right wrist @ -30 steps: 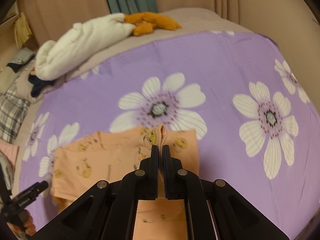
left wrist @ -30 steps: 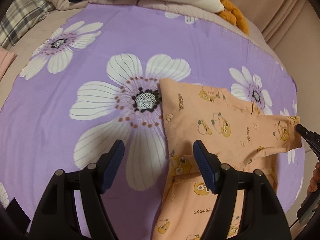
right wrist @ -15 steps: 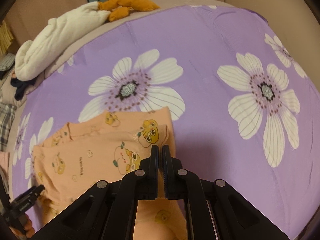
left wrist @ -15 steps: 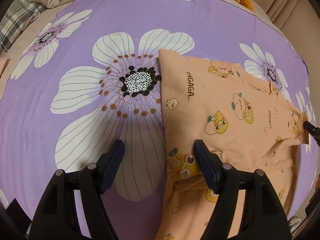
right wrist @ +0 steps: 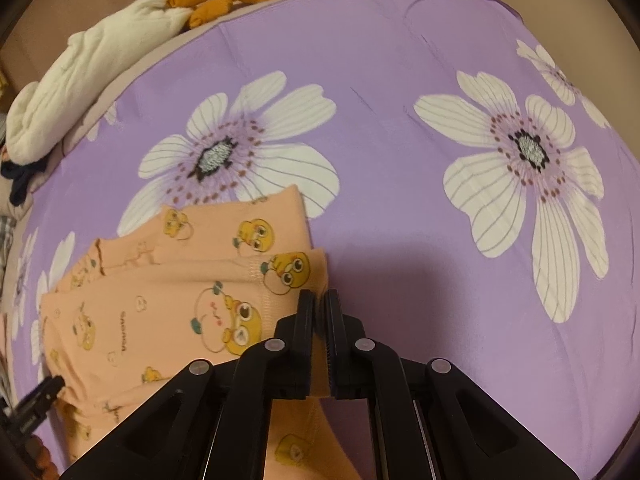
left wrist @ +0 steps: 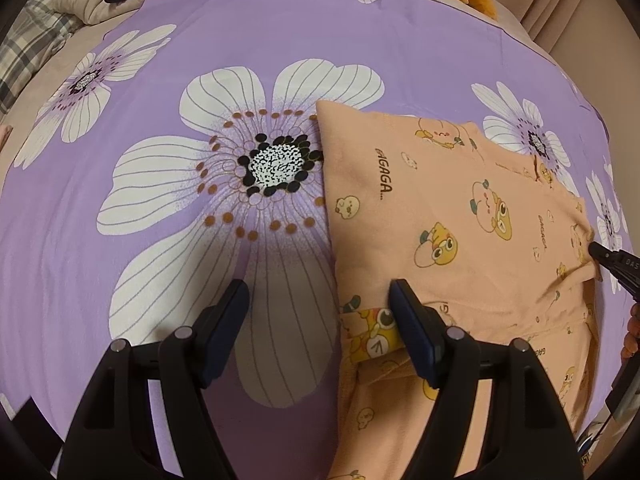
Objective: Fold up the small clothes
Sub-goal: 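Lay the held leg end over the onesie body toward the collar with the right gripper, then open the right gripper to release the leg end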
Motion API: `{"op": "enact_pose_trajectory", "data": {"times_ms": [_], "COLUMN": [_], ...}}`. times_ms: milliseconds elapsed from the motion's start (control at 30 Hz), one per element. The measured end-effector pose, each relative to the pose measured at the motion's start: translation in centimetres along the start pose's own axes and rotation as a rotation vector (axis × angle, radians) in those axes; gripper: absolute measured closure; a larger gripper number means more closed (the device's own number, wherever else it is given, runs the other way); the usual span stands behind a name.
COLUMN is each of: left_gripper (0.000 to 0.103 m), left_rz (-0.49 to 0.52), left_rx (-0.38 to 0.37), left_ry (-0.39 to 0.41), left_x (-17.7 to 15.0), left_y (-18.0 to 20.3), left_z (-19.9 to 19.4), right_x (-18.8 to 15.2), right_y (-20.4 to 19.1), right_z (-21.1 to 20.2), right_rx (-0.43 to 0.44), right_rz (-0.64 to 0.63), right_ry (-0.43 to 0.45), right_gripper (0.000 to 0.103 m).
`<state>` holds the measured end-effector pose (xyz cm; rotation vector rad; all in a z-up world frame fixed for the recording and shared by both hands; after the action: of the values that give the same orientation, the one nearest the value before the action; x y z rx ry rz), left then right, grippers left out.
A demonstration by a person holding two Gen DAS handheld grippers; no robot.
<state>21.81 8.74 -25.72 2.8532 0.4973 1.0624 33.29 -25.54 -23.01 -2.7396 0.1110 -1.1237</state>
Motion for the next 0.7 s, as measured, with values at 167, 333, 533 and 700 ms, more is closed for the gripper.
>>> {"op": "enact_pose_trajectory", "data": {"times_ms": [167, 333, 533, 700], "left_gripper": [0.029, 0.029, 0.031, 0.030], "left_rz": [-0.011, -0.036, -0.046, -0.045], "left_rx": [0.000, -0.016, -0.044, -0.037], "left_ry": [-0.003, -0.012, -0.010, -0.005], "left_x": [-0.1, -0.5, -1.6, -1.9], "left_y": [-0.2, -0.2, -0.1, -0.1], "left_z": [-0.3, -0.9, -1.9, -2.1], "right_x": [0.0, 0.0, -1.3, -2.5], "right_y": [0.5, 1.4, 1.6, 0.6], "right_z": [-0.3, -1.7, -2.7, -2.3], "right_rx": [-0.002, 0.010, 0.063, 0.071], "right_rz": [0.008, 0.055, 0.110, 0.087], "right_ry": [0.006, 0.014, 0.012, -0.003], "right_gripper": [0.097, 0.089, 0.063, 0.063]}}
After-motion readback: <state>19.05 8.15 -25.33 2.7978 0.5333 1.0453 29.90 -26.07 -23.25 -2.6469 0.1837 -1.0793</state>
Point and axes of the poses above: each gripper's, at about its wrist camera, not at the fingertips, and z roughly the way its jaws point, y to its right, x to its top, the point moved 8 cm from there along z, roughly the way its jaws point, and after that the axes turned 15 degrees about y, right-handed, at the moved point
